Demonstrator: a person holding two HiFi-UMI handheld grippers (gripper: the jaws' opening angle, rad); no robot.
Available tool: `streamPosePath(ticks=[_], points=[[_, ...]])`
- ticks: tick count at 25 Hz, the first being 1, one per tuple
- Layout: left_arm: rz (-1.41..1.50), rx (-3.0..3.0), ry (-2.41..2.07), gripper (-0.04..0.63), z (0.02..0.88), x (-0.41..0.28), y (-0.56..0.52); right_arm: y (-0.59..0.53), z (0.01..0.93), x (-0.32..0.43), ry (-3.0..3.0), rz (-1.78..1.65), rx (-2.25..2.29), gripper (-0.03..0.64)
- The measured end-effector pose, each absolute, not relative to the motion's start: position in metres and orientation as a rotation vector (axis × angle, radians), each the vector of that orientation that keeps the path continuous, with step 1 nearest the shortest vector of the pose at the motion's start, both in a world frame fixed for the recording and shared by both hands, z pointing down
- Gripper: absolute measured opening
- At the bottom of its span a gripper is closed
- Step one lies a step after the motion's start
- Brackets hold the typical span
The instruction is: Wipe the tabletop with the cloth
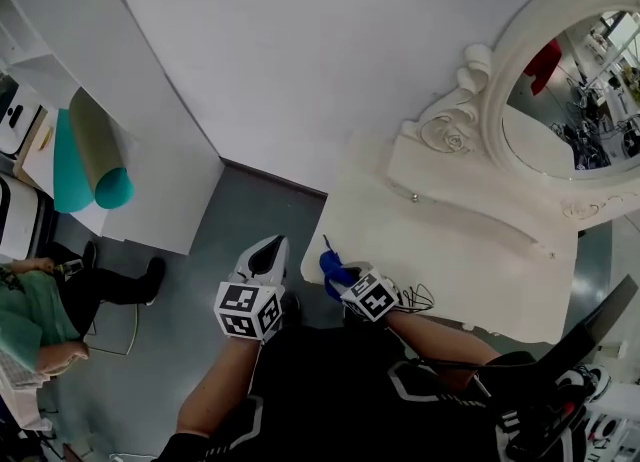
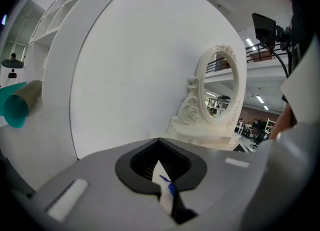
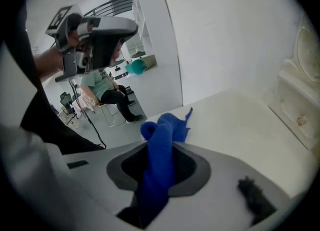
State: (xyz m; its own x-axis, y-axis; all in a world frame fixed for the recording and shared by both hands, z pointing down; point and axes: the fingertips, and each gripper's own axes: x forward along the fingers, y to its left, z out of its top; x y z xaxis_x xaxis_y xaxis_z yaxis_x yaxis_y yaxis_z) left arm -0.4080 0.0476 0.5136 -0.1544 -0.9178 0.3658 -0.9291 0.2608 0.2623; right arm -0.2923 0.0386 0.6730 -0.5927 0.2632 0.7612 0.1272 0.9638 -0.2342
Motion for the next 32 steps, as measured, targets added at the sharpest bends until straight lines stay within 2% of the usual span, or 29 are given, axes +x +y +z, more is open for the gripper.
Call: streamPosePath(ticks=[5, 14, 19, 25, 32], points=[[0.046, 1.689, -2.081, 0.008, 0.509, -0.401, 0.042, 0.027, 0.667, -0.293, -2.242, 0.229, -0.285, 0.101], [0.051, 1.666, -2.087, 0.008, 0.514, -0.387, 0.033, -0.140, 0.655, -0.324, -2.296, 0.151, 0.041, 0.101], [0.062, 1.632, -2.085, 0.008, 0.521, -0.372, 0.035, -0.188, 0.667, -0.325, -2.249, 0.156, 0.130, 0.101], [0.068, 1.574, -2.121, 0.008, 0.524, -0.367, 0.046, -0.175, 0.675, -0.321, -2.256, 0.175, 0.092, 0.101], [0.076, 1.566, -2.126, 0.008, 0.526, -0.362, 0.048, -0.084, 0.677, -0.292, -2.224, 0.133, -0.158, 0.101]])
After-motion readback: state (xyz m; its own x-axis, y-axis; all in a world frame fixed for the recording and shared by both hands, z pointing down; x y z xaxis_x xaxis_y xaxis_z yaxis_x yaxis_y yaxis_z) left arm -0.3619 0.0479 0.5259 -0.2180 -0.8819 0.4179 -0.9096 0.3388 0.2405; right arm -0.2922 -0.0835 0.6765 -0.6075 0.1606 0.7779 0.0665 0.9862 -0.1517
